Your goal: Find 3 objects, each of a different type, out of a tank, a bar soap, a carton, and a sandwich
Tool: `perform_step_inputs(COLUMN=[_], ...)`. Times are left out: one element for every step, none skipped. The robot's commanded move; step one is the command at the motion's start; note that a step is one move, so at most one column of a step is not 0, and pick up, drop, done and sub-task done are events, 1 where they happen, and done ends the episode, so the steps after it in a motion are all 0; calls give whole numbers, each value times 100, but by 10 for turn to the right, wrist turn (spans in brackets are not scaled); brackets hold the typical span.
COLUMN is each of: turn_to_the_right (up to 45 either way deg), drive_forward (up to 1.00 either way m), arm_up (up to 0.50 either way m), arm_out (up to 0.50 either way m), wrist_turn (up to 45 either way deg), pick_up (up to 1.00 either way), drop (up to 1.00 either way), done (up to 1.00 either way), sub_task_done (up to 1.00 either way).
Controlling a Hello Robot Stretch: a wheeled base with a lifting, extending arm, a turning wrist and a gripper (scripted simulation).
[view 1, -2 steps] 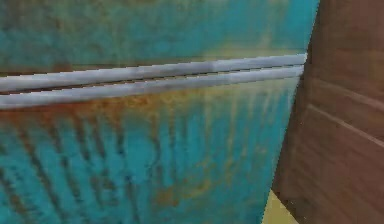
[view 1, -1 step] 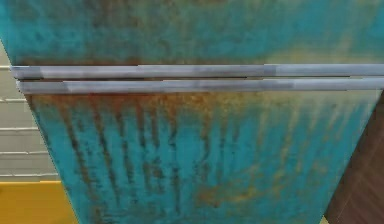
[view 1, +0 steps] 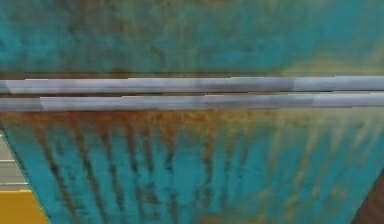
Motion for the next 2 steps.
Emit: perform_step_inputs(turn_to_the_right=[450, 450], drive_forward=[0, 0], arm_up=[0, 0], arm_out=[0, 0], wrist_turn=[0, 0], pick_up=[0, 0], drop=[0, 0], done=[0, 0], sub_task_done=[0, 0])
